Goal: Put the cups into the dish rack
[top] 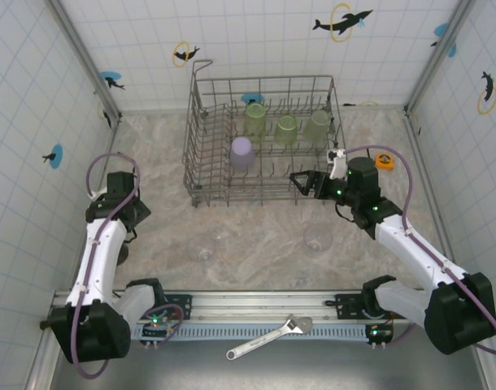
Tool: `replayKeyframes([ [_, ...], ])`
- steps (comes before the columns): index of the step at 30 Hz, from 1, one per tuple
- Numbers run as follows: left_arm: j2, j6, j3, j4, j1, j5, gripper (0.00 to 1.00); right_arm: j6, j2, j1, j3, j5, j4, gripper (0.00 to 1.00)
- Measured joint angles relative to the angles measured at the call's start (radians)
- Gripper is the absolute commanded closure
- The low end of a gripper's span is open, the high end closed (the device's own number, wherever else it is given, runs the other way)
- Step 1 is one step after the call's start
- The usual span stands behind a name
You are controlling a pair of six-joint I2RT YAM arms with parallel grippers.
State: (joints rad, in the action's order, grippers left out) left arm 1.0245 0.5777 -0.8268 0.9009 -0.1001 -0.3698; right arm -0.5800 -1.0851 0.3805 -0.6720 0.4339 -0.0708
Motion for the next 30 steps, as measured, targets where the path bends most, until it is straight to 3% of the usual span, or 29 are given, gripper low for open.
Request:
replayKeyframes([
  [10,0.052,-0.058,0.026,-0.062,-0.149,0.083,0.06,0.002,0.000,0.000,-0.011,-0.011,0.019,0.01],
  [30,0.136,-0.106,0.047,-0.122,-0.184,0.124,0.35,0.004,-0.002,0.005,-0.021,-0.014,0.021,0.01],
])
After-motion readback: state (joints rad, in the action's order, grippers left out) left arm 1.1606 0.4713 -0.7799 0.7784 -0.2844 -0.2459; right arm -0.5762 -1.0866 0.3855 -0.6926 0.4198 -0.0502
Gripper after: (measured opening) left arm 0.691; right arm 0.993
